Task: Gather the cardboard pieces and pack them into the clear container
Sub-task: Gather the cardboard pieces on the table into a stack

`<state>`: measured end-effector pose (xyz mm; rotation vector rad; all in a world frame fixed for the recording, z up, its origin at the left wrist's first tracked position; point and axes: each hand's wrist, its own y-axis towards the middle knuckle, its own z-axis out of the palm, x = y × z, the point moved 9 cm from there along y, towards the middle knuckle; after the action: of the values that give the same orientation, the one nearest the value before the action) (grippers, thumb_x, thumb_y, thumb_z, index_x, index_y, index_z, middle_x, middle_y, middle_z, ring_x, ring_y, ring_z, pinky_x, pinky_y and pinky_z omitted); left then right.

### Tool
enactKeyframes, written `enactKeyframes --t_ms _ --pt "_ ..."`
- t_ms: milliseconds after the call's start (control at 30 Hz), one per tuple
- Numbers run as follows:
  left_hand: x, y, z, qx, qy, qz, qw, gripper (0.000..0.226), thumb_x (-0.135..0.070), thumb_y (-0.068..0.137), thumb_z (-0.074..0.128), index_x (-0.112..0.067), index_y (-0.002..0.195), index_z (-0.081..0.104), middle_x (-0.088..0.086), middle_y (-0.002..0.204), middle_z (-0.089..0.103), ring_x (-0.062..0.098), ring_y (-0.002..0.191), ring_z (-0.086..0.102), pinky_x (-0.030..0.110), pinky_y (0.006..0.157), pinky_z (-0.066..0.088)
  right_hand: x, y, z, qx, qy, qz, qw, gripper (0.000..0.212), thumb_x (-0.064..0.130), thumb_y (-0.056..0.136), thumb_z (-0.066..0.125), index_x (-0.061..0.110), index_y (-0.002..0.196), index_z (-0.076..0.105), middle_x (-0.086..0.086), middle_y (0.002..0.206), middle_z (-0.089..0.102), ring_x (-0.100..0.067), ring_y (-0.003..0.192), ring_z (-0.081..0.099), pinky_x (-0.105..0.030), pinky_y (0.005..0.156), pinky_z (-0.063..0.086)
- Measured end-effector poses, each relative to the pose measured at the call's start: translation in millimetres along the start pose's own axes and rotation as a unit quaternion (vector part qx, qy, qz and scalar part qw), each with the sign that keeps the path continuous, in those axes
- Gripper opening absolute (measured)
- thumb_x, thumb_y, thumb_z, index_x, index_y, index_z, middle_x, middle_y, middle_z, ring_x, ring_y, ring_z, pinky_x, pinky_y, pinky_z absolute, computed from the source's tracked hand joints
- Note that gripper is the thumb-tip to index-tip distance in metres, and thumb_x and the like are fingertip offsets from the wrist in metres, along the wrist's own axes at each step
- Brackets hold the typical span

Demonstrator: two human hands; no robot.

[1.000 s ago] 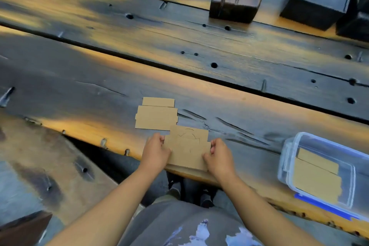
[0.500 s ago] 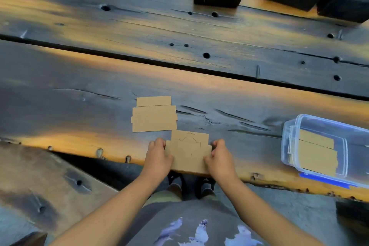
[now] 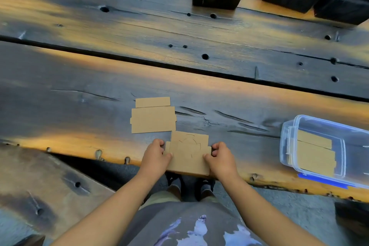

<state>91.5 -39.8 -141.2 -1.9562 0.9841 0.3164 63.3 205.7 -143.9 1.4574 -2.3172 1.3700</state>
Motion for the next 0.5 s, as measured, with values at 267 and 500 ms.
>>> enactKeyframes --t_ms 267,500 --pt "1.6 1.0 9.5 0.008 -0.016 -0.050 0.999 0.024 -0.017 0.080 0.074 -0.016 0.089 0.052 0.000 0.083 0.054 0.017 0.076 0.054 0.023 0.058 0.039 -6.1 8.8 3.1 0.012 0.044 0.055 0.997 0.019 0.017 0.081 0.070 0.016 0.088 0.053 0.000 0.085 0.063 -0.022 0.081 0.061 -0.034 0.069 0.046" --pt "-3.5 -6.1 -1.0 -0.013 -0.020 -0.061 0.998 0.028 -0.016 0.079 0.075 -0.011 0.092 0.051 0.001 0.081 0.053 0.022 0.077 0.056 0.031 0.064 0.044 4.8 13.0 2.8 0.036 0.056 0.028 0.997 0.027 0.014 0.081 0.070 0.024 0.082 0.044 0.006 0.076 0.054 -0.012 0.068 0.051 -0.028 0.059 0.040"
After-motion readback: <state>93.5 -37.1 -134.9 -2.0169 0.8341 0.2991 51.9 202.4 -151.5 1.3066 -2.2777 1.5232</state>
